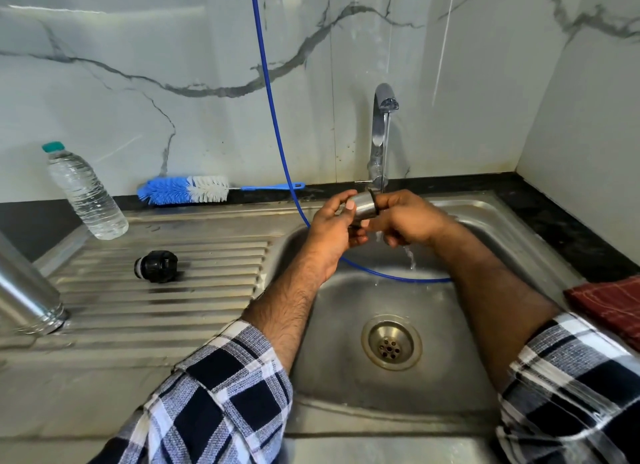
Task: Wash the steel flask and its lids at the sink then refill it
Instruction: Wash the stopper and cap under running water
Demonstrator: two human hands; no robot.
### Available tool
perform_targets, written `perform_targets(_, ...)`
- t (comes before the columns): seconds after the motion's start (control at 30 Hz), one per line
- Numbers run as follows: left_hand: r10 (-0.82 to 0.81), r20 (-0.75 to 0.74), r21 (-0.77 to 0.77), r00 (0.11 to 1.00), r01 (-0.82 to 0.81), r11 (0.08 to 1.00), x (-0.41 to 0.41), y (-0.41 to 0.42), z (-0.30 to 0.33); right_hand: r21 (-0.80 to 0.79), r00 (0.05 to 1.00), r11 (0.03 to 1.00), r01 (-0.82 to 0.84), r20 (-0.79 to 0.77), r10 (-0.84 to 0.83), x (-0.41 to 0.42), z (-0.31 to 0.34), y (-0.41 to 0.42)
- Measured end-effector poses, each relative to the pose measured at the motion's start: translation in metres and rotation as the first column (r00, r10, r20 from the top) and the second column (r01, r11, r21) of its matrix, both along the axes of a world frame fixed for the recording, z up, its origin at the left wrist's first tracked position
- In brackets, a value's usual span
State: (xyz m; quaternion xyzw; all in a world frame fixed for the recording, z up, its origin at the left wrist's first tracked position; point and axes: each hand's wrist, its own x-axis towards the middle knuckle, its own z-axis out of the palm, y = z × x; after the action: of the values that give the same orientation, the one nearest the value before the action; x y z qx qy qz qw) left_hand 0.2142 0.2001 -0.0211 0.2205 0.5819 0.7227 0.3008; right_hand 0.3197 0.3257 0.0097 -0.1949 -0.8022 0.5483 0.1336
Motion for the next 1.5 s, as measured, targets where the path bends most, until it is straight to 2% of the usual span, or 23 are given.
perform_targets(0.1,0.003,0.086,0.029,0.996,-0.006,1.000,0.001,0.001,0.002,-0.324,0.983,0.934,-0.151,-0.149,0.108,0.003,-0.004,0.004)
perform_targets(0.13,0.001,0.118,0.042,0.993,-0.006,0.999,0.001,0.002,0.003,-0.359,0.976,0.916,-0.180,-0.181,0.121,0.001,-0.006,0.005)
perform_targets(0.2,-0.005,0.169,0.050,0.986,-0.004,0.999,0.000,0.002,0.005,-0.256,0.984,0.956,-0.142,-0.138,0.110,0.001,-0.004,-0.001)
perform_targets(0.27,-0.012,0.203,0.045,0.979,0.003,0.999,-0.001,0.001,0.005,-0.021,0.998,0.998,-0.054,-0.037,0.053,0.000,0.001,-0.009)
perform_targets(0.37,0.003,0.211,0.009,0.977,-0.005,1.000,0.000,0.001,0.002,0.224,0.998,0.975,0.004,0.056,-0.017,-0.001,0.003,-0.004)
perform_targets(0.43,0.026,0.210,-0.017,0.977,-0.023,1.000,0.004,0.003,0.001,0.210,0.997,0.978,0.006,0.078,-0.023,0.003,0.006,0.001)
perform_targets(0.53,0.026,0.207,-0.048,0.978,-0.016,0.999,0.011,0.007,0.002,-0.060,0.999,0.998,-0.037,-0.020,0.036,0.009,0.011,0.006)
perform_targets(0.6,0.001,0.197,-0.064,0.980,0.012,0.998,0.013,0.007,0.004,-0.115,0.999,0.992,-0.050,0.000,0.051,0.012,0.009,0.008)
perform_targets(0.7,-0.019,0.174,-0.094,0.985,0.036,0.995,0.015,0.008,0.003,0.140,0.988,0.990,-0.025,0.152,0.003,0.013,0.005,0.012)
perform_targets(0.77,-0.024,0.173,-0.096,0.985,0.041,0.994,0.015,0.008,0.000,0.367,0.959,0.927,-0.074,0.283,-0.036,0.015,0.014,0.014)
perform_targets(0.8,-0.031,0.177,-0.098,0.984,0.049,0.994,0.017,0.010,-0.001,0.390,0.946,0.915,-0.099,0.322,-0.035,0.017,0.020,0.015)
perform_targets(0.83,-0.026,0.183,-0.098,0.983,0.045,0.994,0.018,0.010,-0.002,0.328,0.944,0.937,-0.120,0.329,0.006,0.017,0.025,0.017)
perform_targets(0.9,0.002,0.208,-0.080,0.978,0.015,0.997,0.020,0.013,-0.001,0.085,0.960,0.985,-0.148,0.251,0.123,0.021,0.030,0.016)
perform_targets(0.97,0.021,0.245,-0.061,0.969,-0.006,0.998,0.021,0.013,0.000,-0.009,0.969,0.987,-0.158,0.189,0.157,0.024,0.027,0.012)
perform_targets(1.0,0.023,0.257,-0.058,0.966,-0.008,0.998,0.021,0.012,0.000,0.039,0.969,0.989,-0.142,0.209,0.131,0.022,0.024,0.011)
perform_targets(1.07,0.028,0.260,-0.060,0.965,-0.012,0.998,0.022,0.012,0.001,0.277,0.950,0.953,-0.122,0.311,0.031,0.017,0.021,0.010)
perform_targets(1.13,0.025,0.239,-0.050,0.971,-0.013,0.999,0.023,0.013,0.001,0.366,0.934,0.921,-0.131,0.356,-0.009,0.011,0.022,0.012)
perform_targets(1.2,0.021,0.220,-0.037,0.975,-0.013,0.999,0.026,0.014,0.002,0.220,0.950,0.968,-0.118,0.309,0.046,0.010,0.026,0.011)
perform_targets(1.27,0.021,0.222,-0.012,0.975,-0.019,1.000,0.024,0.013,0.000,-0.092,0.977,0.988,-0.124,0.164,0.138,0.013,0.026,0.010)
perform_targets(1.33,0.020,0.218,0.003,0.976,-0.021,1.000,0.020,0.012,0.000,-0.175,0.981,0.975,-0.139,0.109,0.160,0.020,0.027,0.013)
perform_targets(1.37,0.014,0.211,-0.001,0.977,-0.014,1.000,0.017,0.012,0.001,-0.121,0.977,0.984,-0.132,0.149,0.150,0.021,0.027,0.017)
perform_targets(1.43,-0.007,0.183,-0.029,0.983,0.012,0.999,0.015,0.012,0.000,0.114,0.957,0.987,-0.112,0.278,0.077,0.021,0.027,0.020)
perform_targets(1.5,-0.030,0.146,-0.067,0.989,0.040,0.997,0.016,0.012,-0.001,0.329,0.940,0.939,-0.103,0.341,-0.017,0.015,0.024,0.021)
